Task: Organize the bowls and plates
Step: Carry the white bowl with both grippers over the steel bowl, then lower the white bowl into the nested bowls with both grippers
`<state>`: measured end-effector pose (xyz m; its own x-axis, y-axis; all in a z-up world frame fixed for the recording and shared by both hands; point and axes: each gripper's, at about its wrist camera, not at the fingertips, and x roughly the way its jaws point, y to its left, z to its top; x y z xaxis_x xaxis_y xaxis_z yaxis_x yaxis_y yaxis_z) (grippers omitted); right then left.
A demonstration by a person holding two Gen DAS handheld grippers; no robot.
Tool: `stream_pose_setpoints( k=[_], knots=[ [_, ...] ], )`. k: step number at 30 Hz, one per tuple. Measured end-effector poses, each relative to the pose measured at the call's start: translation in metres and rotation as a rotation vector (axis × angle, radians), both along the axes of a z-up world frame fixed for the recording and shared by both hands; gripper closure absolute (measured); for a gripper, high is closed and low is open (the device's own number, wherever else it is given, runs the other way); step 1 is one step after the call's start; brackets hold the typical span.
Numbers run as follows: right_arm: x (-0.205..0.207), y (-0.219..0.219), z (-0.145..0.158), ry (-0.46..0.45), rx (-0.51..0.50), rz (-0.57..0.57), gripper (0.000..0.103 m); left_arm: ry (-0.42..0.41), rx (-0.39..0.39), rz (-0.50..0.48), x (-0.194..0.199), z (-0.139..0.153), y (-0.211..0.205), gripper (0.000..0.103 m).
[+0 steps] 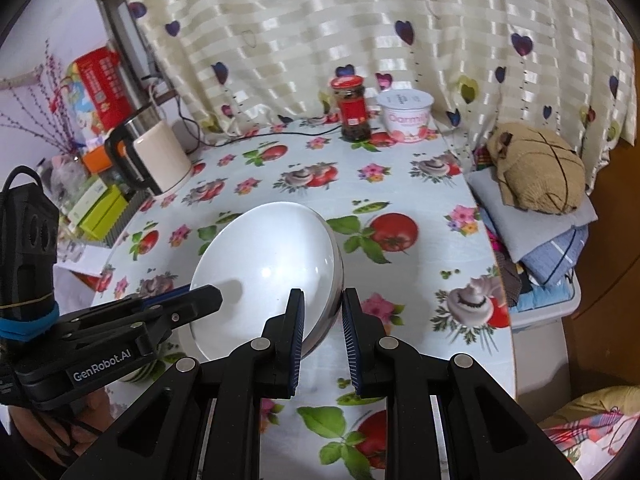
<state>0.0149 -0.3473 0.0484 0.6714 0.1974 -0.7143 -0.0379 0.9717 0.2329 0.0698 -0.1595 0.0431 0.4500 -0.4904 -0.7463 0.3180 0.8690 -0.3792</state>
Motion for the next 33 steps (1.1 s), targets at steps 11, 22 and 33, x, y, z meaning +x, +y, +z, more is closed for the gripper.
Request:
stream_pose_setpoints(
  k=[11,22,33],
  knots=[
    [0.008,0.03,-0.007,0.018,0.002,0.062,0.084,0.009,0.008,0.058,-0.002,-0.006,0.029,0.084],
    [0.016,0.046,-0.02,0.055,0.019,0.104,0.084,0.036,0.03,0.099,-0.003,-0.016,0.045,0.084],
    [0.025,0.056,-0.034,0.095,0.03,0.133,0.084,0.074,0.061,0.118,-0.001,-0.027,0.051,0.084]
  ],
)
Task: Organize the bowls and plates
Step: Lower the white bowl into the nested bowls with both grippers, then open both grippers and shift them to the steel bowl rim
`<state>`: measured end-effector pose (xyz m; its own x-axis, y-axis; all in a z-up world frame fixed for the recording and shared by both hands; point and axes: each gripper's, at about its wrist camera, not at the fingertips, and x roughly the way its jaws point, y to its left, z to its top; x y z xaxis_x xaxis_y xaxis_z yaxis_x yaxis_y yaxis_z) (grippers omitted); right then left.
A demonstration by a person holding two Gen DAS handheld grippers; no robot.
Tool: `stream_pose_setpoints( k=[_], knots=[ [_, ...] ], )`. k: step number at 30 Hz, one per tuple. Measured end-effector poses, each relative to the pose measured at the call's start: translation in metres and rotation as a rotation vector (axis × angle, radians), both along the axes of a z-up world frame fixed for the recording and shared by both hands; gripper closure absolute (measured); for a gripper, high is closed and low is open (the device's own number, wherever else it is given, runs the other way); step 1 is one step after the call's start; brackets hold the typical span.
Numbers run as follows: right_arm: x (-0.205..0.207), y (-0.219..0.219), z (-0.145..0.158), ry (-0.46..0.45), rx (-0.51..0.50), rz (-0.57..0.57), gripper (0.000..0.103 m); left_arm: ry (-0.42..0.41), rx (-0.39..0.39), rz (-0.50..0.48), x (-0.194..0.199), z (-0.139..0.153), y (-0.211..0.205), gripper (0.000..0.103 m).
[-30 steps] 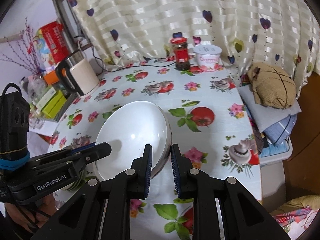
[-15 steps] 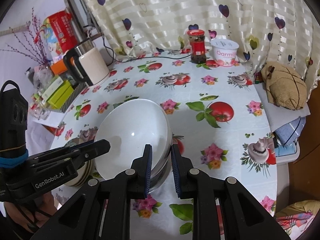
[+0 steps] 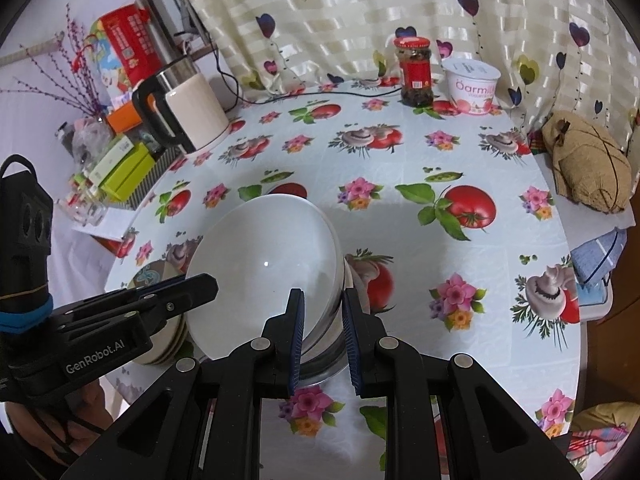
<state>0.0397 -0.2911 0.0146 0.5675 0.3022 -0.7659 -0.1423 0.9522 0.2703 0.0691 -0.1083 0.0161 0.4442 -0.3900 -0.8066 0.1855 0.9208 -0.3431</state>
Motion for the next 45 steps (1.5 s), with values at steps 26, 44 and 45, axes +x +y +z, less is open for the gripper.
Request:
stream_pose_setpoints(
  k=[26,44,45],
  knots=[
    [0.011,0.005,-0.021,0.065,-0.016,0.022,0.082,0.054,0.025,-0.006,0.006,-0.017,-0.001,0.084],
    [0.011,0.005,-0.022,0.043,-0.025,0.025,0.081,0.034,0.016,-0.01,0.006,-0.015,0.0,0.084],
    [0.01,0.005,-0.022,0.04,-0.031,0.024,0.082,0.035,0.014,-0.009,0.006,-0.015,0.0,0.084]
  ],
)
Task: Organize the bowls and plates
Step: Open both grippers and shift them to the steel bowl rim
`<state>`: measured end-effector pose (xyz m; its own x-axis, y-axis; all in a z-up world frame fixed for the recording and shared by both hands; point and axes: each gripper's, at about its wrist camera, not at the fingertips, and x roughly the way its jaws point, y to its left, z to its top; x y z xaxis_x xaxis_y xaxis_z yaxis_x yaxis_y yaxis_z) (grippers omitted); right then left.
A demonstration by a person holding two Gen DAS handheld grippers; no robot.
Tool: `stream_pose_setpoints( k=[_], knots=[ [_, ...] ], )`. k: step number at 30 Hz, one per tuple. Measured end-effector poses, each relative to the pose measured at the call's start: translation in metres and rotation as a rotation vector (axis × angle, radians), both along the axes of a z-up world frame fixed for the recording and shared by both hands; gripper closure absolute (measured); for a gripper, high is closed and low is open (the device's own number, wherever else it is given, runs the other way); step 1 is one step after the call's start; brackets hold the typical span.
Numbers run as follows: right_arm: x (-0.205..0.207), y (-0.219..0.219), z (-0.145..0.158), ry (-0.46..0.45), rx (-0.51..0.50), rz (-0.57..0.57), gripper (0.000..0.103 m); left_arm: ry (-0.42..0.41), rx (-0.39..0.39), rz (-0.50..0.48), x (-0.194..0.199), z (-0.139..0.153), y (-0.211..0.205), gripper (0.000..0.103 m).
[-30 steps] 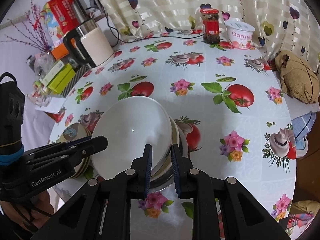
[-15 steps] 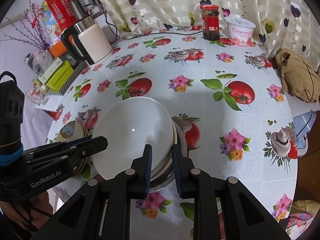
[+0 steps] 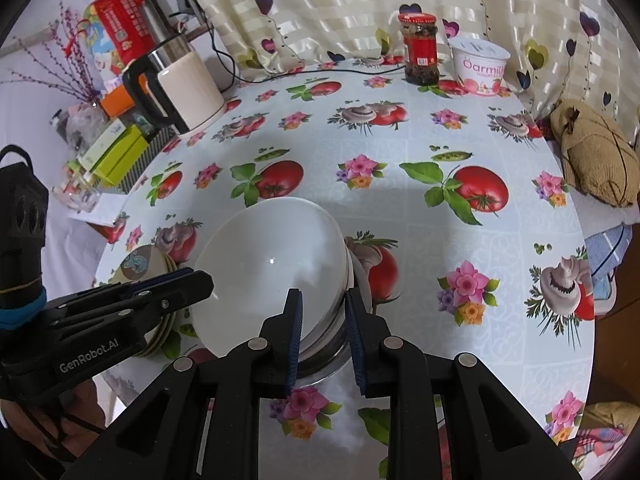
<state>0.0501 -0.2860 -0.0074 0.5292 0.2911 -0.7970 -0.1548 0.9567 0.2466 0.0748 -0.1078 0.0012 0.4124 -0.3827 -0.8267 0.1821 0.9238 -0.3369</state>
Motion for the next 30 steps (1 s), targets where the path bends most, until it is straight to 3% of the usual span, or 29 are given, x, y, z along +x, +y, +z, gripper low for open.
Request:
stream_pose_setpoints(
  k=[21,30],
  knots=[
    [0.0,-0.006,-0.004,0.005,0.03,-0.012,0.085,-0.006,-0.023,-0.001,0.002,0.0,0.003,0.084],
    [-0.006,-0.009,0.006,-0.018,0.016,-0.02,0.076,-0.058,-0.055,0.016,-0.002,0.01,0.009,0.084]
  ],
)
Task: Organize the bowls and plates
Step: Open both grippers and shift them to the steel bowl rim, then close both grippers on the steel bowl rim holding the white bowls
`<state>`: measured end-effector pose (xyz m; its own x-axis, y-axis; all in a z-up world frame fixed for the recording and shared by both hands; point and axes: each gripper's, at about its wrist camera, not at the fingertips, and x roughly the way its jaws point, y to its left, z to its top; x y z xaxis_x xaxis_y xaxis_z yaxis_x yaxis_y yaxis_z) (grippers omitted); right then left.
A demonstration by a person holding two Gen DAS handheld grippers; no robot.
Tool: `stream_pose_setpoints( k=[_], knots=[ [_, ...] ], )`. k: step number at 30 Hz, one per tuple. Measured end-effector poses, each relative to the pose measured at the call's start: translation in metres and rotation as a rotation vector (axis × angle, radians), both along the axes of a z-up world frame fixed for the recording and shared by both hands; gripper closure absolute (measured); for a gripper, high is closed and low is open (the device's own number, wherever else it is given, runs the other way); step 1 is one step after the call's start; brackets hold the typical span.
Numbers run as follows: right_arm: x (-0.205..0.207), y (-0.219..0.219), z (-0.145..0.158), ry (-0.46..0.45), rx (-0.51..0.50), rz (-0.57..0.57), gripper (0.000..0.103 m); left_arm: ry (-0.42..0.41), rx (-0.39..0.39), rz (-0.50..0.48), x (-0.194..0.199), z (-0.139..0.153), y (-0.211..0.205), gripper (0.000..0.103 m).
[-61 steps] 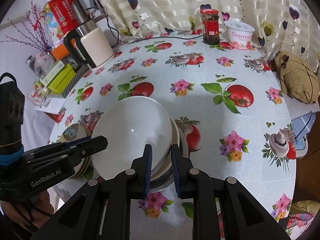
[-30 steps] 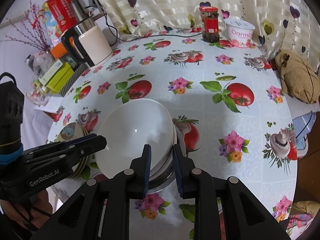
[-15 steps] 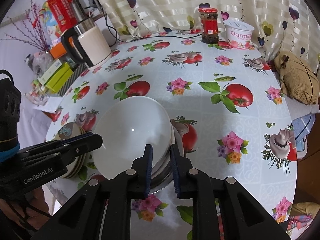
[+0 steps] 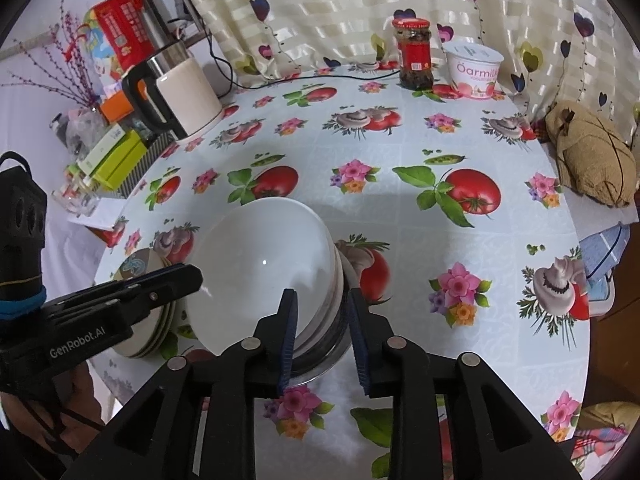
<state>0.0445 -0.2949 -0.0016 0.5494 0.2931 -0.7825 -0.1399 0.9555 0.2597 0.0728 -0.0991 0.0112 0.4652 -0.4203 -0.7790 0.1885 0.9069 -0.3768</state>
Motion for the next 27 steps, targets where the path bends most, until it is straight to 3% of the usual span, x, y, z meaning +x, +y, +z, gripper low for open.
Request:
stream_pose_setpoints(
  k=[8,27],
  knots=[
    [-0.008,-0.009,0.009,-0.024,-0.01,-0.02,0.067,-0.031,-0.012,0.023,-0.003,0.007,0.009,0.084],
    [-0.023,-0.025,0.014,-0.048,-0.008,-0.055,0.064,-0.063,-0.003,0.047,-0.013,0.006,0.022,0.084]
  ],
)
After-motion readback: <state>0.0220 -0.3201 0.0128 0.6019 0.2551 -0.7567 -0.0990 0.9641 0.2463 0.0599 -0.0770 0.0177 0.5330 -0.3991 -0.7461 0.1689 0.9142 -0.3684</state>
